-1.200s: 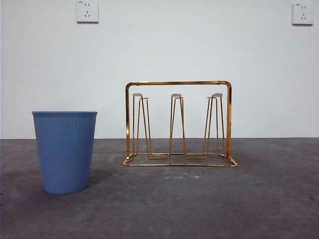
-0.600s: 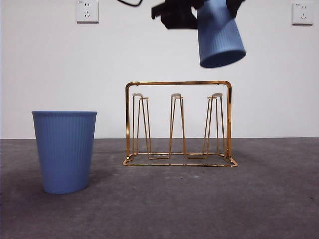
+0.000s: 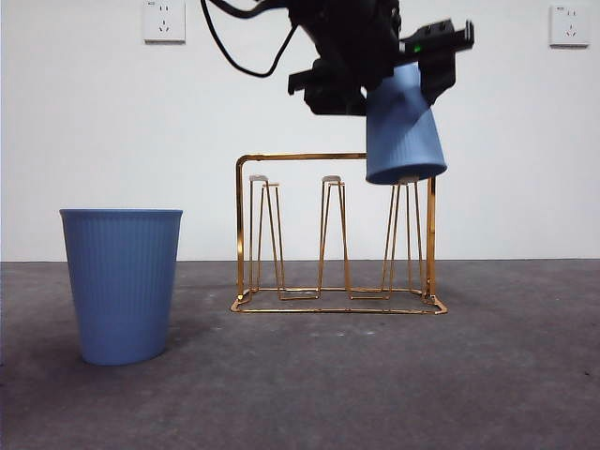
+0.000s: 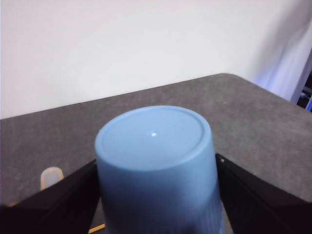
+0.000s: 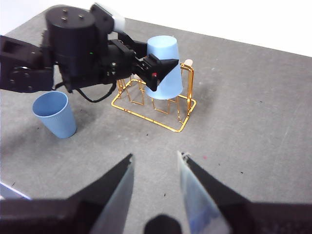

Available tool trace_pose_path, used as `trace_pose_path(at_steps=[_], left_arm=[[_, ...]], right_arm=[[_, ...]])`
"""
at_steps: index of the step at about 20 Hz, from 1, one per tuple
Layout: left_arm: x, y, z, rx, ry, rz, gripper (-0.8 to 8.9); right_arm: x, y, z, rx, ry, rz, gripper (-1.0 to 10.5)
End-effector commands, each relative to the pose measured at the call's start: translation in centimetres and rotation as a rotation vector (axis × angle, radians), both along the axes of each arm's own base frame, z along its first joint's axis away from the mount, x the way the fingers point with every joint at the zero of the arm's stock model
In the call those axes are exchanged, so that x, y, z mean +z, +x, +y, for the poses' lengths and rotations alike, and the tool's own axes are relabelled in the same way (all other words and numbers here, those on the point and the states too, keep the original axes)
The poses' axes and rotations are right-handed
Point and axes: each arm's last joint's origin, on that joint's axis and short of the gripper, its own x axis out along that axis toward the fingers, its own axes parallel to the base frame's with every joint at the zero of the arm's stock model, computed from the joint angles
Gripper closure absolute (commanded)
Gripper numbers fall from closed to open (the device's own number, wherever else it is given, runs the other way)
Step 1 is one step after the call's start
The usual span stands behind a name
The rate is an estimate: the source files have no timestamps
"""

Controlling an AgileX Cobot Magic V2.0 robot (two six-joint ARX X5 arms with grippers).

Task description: Pick up cup 1,put cup 1 in the cup rack,pick up cup 2,put cup 2 in the cup rack

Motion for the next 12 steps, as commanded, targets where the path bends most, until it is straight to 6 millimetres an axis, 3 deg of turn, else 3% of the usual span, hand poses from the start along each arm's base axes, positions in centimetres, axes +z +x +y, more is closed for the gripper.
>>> trace_pose_path(at_steps=[1, 12], left_arm=[[-0.7, 0.3, -0.3, 0.003, 0.008, 0.002, 8.2], [-4.8, 0.2, -1.8, -0.015, 0.057, 0.112, 8.2]], right_arm=[[-0.3, -0.1, -0.1, -0.005, -0.011, 0.025, 7.9], [-0.3, 0.0, -0.1, -0.007, -0.022, 0.018, 7.9]])
